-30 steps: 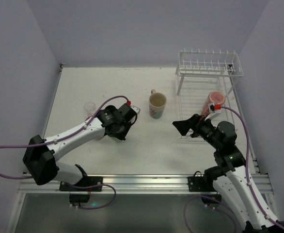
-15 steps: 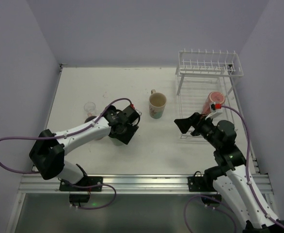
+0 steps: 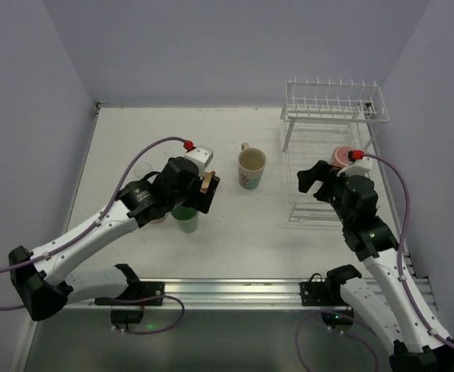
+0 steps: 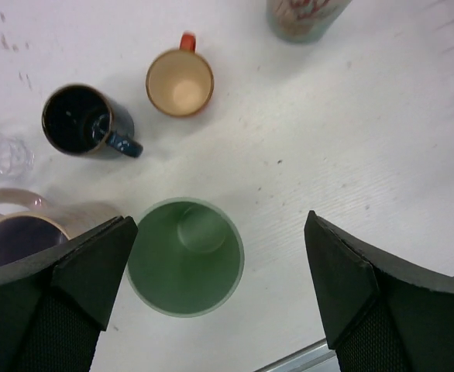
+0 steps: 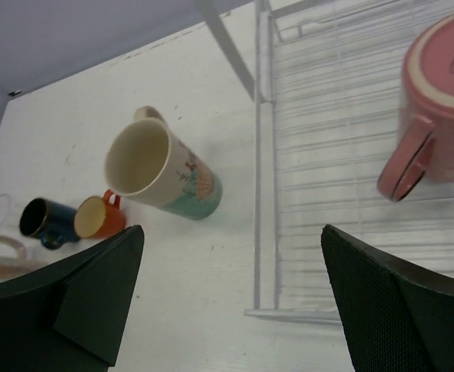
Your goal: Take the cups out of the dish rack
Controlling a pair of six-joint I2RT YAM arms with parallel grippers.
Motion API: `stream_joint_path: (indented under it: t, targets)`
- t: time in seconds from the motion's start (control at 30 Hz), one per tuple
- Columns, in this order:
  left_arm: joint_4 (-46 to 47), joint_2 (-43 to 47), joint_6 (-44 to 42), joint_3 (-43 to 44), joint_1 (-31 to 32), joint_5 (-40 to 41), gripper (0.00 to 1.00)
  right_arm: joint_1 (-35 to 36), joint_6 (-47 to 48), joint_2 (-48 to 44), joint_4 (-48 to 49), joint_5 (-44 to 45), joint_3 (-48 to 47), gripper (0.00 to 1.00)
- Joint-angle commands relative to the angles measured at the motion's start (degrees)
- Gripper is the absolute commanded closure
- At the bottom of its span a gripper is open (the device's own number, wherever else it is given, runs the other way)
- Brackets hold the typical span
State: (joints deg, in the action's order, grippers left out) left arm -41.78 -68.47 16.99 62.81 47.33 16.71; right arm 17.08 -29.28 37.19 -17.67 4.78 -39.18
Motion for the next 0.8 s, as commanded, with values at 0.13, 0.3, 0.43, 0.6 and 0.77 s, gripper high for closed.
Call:
stream_joint_path:
  t: [0.13, 0.3, 0.43, 0.6, 0.77]
  targets:
    - [20.8, 15.5, 0.0, -6.0, 0.2, -10.0, 0.00, -2.9, 6.0, 12.5, -0.3, 22.9, -5.6, 0.01]
    - [30.2, 24.9, -0.9, -13.0, 0.2, -14.0, 0.00, -10.3, 7.3, 19.7, 2.8, 20.5, -8.5, 0.01]
    - [33.6, 30.2, -2.1, -18.4, 0.2, -15.2, 0.00, -13.5, 8.7, 25.7, 3.5, 23.0, -11.5, 0.01]
    - [31.9, 30.8, -4.9, -16.8, 0.2, -16.4, 0.00, -14.8, 10.9, 32.1, 6.1, 24.4, -13.3, 0.01]
    - [31.1, 29.4, -5.7, -17.3, 0.2, -18.1, 0.00, -16.8, 12.1, 37.2, 8.6, 20.9, -17.0, 0.01]
